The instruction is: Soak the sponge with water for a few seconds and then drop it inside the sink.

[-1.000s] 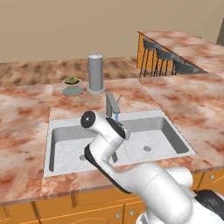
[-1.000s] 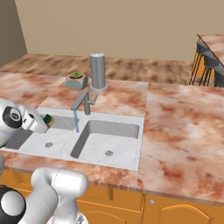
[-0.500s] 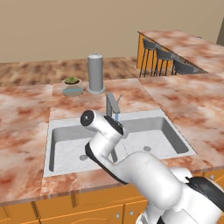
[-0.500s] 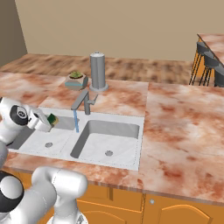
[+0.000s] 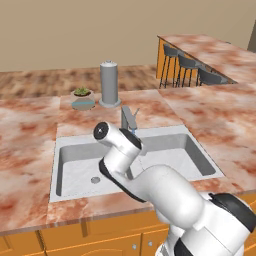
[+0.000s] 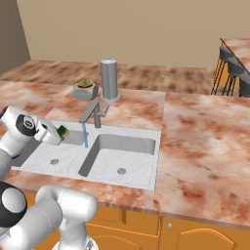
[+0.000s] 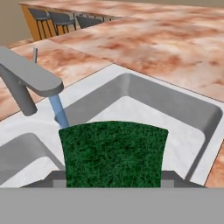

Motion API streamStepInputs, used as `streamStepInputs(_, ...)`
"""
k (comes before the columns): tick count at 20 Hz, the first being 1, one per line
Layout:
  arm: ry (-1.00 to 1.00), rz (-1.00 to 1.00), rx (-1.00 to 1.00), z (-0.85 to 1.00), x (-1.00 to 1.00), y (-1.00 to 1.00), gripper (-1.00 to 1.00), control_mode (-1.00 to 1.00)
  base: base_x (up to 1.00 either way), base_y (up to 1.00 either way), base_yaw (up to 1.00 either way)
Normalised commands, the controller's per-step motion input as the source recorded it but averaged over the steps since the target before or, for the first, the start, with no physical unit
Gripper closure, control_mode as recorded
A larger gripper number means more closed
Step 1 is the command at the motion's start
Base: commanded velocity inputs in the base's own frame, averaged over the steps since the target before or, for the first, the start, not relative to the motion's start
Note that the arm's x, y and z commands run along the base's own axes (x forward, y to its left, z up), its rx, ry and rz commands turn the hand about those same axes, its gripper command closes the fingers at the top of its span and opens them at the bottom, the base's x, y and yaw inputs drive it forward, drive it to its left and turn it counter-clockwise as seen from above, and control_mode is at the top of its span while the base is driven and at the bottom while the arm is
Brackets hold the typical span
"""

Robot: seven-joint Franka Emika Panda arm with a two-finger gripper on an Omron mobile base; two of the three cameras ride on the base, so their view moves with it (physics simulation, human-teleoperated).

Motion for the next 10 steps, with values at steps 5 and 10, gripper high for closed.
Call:
streamStepInputs(5, 0.0, -0.02, 0.0, -0.09, 0.07, -0.08, 1.0, -1.0, 0.0, 0.0, 0.0)
streamStepInputs(10, 0.0, -0.01, 0.0, -0.14, 0.01, -0.03, 1.0, -1.0, 0.0, 0.0, 0.0)
